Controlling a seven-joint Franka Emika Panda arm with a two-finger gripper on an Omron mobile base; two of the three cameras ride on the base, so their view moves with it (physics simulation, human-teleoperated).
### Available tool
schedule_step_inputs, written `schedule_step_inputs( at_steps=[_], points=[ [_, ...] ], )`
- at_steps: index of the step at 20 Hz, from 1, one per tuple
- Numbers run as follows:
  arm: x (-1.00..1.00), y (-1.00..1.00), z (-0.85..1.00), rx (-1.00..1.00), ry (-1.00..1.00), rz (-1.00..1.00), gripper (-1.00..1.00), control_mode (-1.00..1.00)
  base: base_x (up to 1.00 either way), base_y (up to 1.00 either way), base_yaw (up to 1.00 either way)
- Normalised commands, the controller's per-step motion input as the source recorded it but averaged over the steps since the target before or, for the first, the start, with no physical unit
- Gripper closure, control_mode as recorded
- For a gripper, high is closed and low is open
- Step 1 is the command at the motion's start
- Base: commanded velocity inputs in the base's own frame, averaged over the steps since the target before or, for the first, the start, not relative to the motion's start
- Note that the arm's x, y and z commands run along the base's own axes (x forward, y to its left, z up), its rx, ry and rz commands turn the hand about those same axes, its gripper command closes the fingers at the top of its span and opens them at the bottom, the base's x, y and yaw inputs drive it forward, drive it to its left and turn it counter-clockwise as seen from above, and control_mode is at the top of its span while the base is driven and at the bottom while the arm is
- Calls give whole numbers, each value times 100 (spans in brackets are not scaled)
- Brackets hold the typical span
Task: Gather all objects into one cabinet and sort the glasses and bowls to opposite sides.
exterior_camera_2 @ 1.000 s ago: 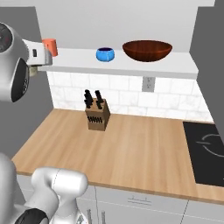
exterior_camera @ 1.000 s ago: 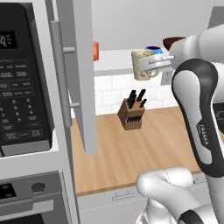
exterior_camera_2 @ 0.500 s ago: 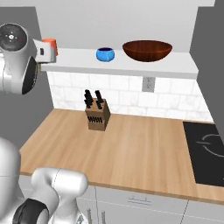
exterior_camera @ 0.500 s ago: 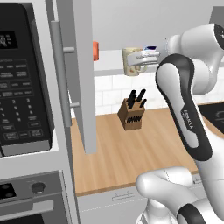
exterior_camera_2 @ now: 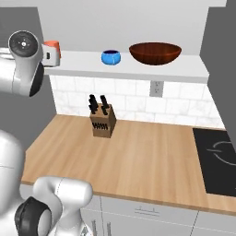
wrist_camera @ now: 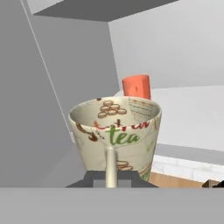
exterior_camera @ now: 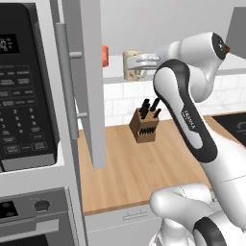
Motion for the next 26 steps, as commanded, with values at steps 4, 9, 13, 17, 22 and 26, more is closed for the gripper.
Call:
schedule_step_inputs(
  at_steps=[4,9,13,17,22,26],
  points=[
    [40,32,-6,0,0,0,100,-100,0,0,0],
    [37,47,-9,0,0,0,100,-100,0,0,0],
    [25,19,-12,0,0,0,100,-100,0,0,0],
    [34,0,-12,0,0,0,100,-100,0,0,0],
    [45,6,-7,0,0,0,100,-100,0,0,0],
    [27,15,-1,0,0,0,100,-100,0,0,0]
  ],
)
